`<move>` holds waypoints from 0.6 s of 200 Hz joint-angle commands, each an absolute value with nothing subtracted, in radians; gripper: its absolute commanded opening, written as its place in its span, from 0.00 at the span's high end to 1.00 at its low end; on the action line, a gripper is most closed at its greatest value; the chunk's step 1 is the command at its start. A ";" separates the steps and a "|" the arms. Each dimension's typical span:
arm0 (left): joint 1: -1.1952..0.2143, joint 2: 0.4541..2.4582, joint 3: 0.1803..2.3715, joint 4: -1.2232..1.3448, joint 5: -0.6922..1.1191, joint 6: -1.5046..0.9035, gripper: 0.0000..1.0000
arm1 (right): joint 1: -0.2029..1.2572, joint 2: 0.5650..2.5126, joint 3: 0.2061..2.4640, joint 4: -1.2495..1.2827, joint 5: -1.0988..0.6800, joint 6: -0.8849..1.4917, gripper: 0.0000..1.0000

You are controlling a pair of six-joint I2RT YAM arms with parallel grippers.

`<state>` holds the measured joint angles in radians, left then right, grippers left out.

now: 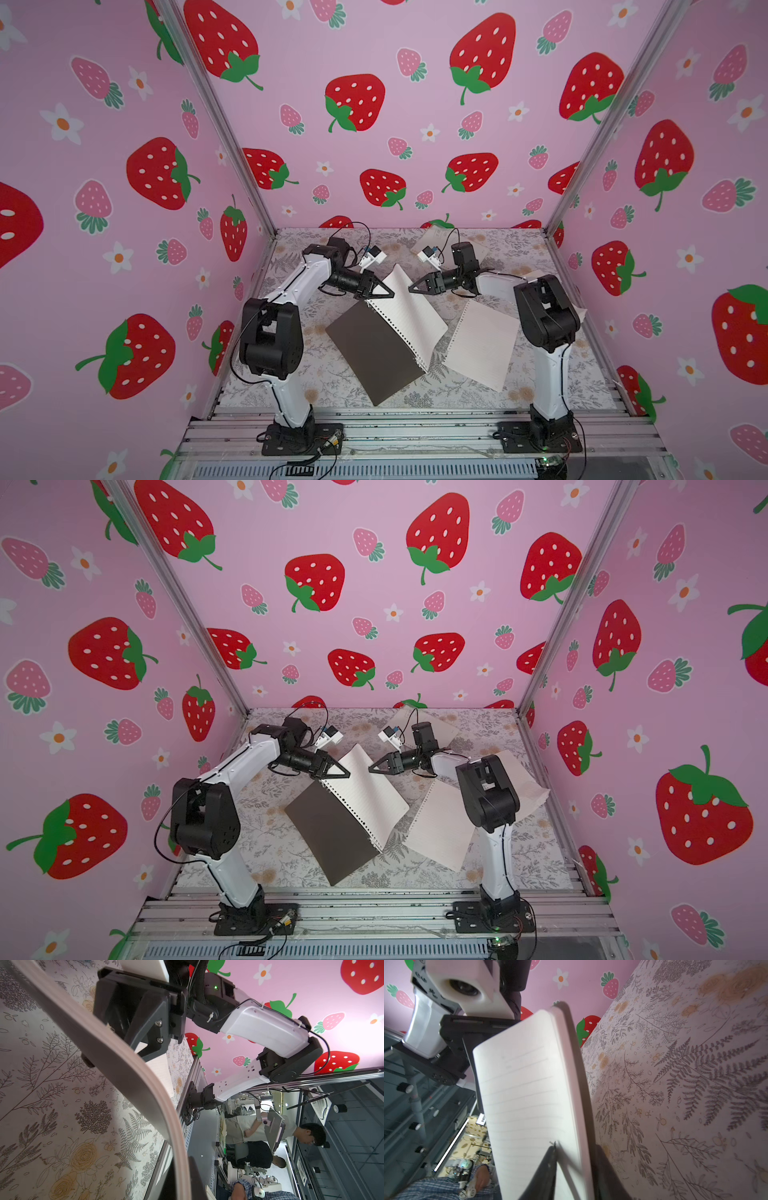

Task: Tear off pages from different notebooks
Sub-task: Adjust the notebook at the center of the board.

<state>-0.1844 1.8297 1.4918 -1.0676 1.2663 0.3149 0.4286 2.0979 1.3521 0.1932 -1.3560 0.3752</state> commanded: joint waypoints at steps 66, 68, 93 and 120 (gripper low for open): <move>-0.173 2.011 1.598 -1.016 1.219 0.316 1.00 | 0.440 1.998 1.379 -0.095 -1.355 0.193 1.00; -0.173 2.015 1.599 -1.014 1.218 0.313 1.00 | 0.441 2.002 1.382 -0.099 -1.342 0.192 1.00; -0.179 2.088 1.653 -1.031 1.221 0.293 0.82 | 0.449 2.043 1.410 -0.127 -1.189 0.203 1.00; -0.181 2.148 1.708 -1.046 1.259 0.293 0.83 | 0.467 2.079 1.461 -0.163 -1.028 0.214 1.00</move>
